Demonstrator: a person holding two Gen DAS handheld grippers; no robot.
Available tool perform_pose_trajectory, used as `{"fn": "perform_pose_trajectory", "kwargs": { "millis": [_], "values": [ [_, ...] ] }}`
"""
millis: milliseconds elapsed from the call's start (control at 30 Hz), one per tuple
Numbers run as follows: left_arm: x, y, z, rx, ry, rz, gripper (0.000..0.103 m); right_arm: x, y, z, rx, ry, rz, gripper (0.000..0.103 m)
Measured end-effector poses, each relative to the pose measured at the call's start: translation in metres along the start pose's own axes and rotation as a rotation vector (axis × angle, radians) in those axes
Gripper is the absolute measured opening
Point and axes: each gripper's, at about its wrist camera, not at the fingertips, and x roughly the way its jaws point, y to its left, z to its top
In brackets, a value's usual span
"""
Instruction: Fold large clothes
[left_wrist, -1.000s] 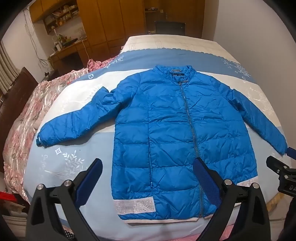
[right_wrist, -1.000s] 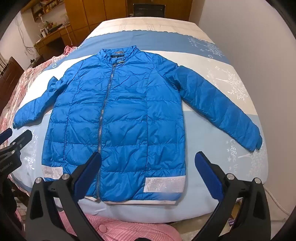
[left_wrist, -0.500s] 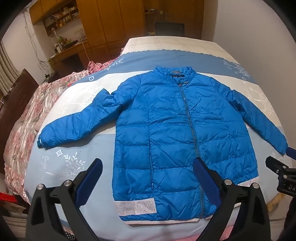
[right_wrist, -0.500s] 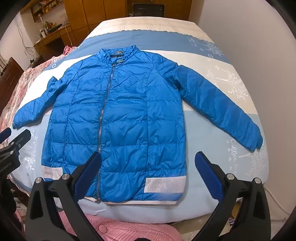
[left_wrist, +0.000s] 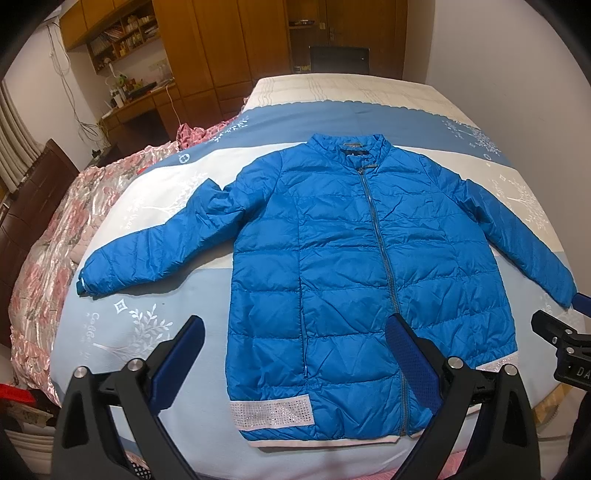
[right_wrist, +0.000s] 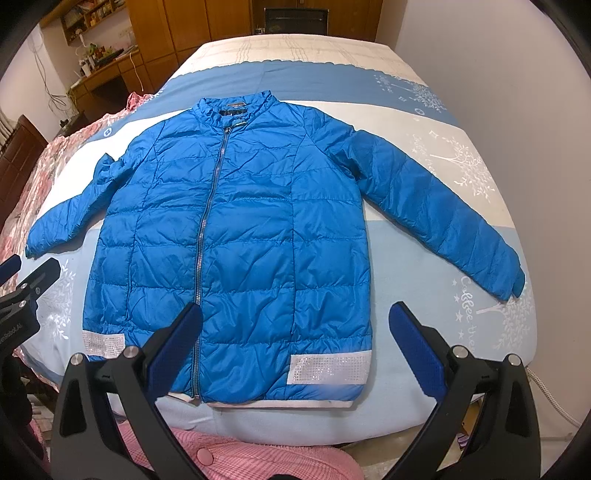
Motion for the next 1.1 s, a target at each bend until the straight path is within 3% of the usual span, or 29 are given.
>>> {"fn": "perform_pose_trajectory", "kwargs": {
  "millis": [1100],
  "values": [
    [-0.0032,0.0007,0.0003,0.0,-0.006,0.002,0.098,-0.0016,0.0035,0.0001,-0.006,-0.008,-0.002,0.1]
  ]
}}
